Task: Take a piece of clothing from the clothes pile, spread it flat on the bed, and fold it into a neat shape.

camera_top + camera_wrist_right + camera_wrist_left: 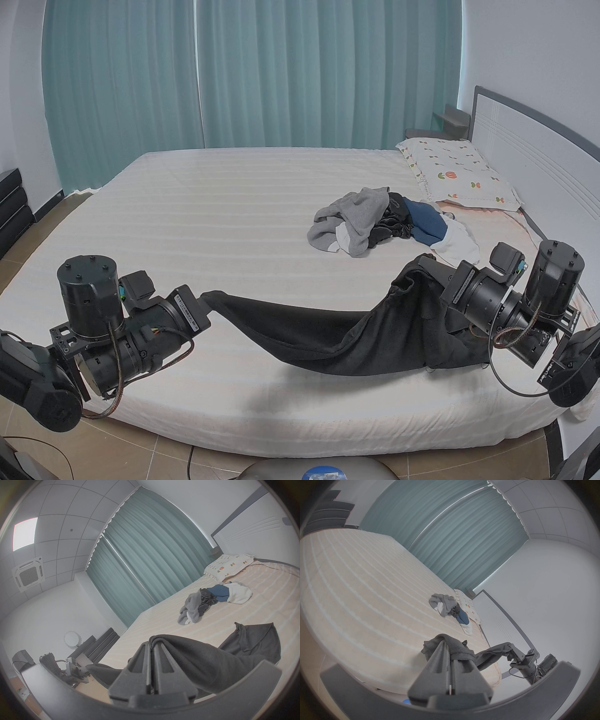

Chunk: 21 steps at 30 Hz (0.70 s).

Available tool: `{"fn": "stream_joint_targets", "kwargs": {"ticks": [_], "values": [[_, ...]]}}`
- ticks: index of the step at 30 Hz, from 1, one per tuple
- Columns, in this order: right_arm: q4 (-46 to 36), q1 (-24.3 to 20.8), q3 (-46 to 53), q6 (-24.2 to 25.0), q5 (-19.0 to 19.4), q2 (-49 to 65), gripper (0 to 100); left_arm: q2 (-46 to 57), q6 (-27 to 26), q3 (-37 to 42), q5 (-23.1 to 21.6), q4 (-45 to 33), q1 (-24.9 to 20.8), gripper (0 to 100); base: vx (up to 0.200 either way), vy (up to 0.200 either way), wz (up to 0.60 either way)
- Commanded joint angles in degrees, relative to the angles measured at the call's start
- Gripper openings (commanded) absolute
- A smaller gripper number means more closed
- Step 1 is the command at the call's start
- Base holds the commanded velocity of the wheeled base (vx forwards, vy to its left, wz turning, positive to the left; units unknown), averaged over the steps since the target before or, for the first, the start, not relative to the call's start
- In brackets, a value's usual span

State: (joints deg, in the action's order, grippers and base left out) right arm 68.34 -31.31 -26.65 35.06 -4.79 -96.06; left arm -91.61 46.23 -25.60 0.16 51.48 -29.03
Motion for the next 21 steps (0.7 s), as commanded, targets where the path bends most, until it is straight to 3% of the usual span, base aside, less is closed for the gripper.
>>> {"fn": "stream_joint_targets", "kwargs": {"ticks": [1, 21], "values": [[0.04, 0.10, -0.07, 0.10, 0.04, 0.26, 0, 2.14, -0.08, -0.59, 0.02, -1.65, 0.37, 0, 0.000, 0.200, 0.00], [0.04, 0.37, -0.16, 0.71, 0.75, 0.44, 0, 5.04, -0.96, -1.65, 0.19, -6.22, 0.90, 0, 0.000, 0.200, 0.00]]}}
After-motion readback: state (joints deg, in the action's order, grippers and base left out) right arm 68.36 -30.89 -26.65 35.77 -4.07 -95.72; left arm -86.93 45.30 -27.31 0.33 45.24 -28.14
